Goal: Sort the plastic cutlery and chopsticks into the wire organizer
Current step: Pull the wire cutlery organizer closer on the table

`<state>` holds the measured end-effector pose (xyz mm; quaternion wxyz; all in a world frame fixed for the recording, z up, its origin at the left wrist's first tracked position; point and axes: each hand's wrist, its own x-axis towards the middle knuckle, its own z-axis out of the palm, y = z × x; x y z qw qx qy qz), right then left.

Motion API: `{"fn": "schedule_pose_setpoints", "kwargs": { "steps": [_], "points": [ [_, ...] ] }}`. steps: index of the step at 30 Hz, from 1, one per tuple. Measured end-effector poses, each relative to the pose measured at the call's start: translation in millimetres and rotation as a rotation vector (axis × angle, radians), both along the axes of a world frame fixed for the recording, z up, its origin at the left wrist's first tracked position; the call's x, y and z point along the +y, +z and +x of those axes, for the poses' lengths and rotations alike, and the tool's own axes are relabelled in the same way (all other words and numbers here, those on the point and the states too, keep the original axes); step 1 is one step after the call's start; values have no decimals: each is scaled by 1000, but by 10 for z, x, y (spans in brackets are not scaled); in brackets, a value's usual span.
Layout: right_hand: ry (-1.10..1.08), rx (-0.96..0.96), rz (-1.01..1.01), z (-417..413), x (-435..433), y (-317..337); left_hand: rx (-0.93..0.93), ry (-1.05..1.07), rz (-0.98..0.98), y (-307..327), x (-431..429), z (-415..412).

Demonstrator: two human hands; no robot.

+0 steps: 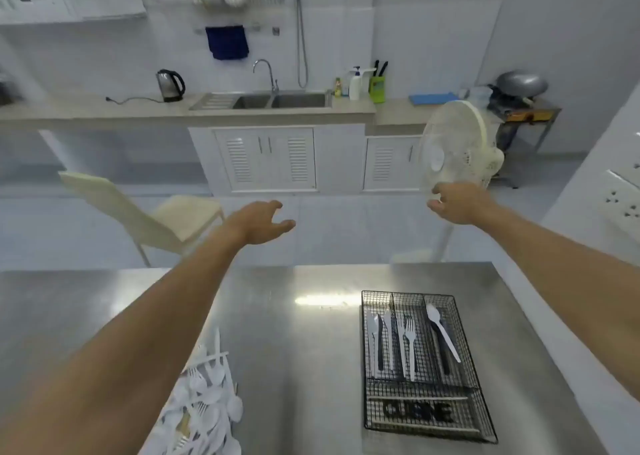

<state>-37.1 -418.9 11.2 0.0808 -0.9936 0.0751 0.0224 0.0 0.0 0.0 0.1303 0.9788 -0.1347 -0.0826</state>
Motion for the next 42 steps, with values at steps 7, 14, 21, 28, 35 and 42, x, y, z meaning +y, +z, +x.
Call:
{"fn": "schedule_pose_setpoints", "kwargs": {
  "steps": [7, 14, 21, 28, 35, 42],
  "points": [
    [-163, 66, 84, -507, -236, -1322, 195, 24, -154, -1369, -671, -533],
    [-424, 123, 221, -1339, -479, -2642, 444, 107, -217, -2662, -1097, -1392],
    [-415, 180, 392, -1853, -599, -3286, 477, 188, -380, -2966, -1555, -1747],
    [-478, 116, 343, -1917, -434, -3392, 383, 242, -291, -3036, -1780, -1786],
    [-409, 76, 347, -2122, -262, -3333, 350, 246, -308, -3012, -1534, -2019],
    [-346, 52, 403, -2692, 424, -3257, 298, 319, -320, -3074, -881, -2683]
  ]
}}
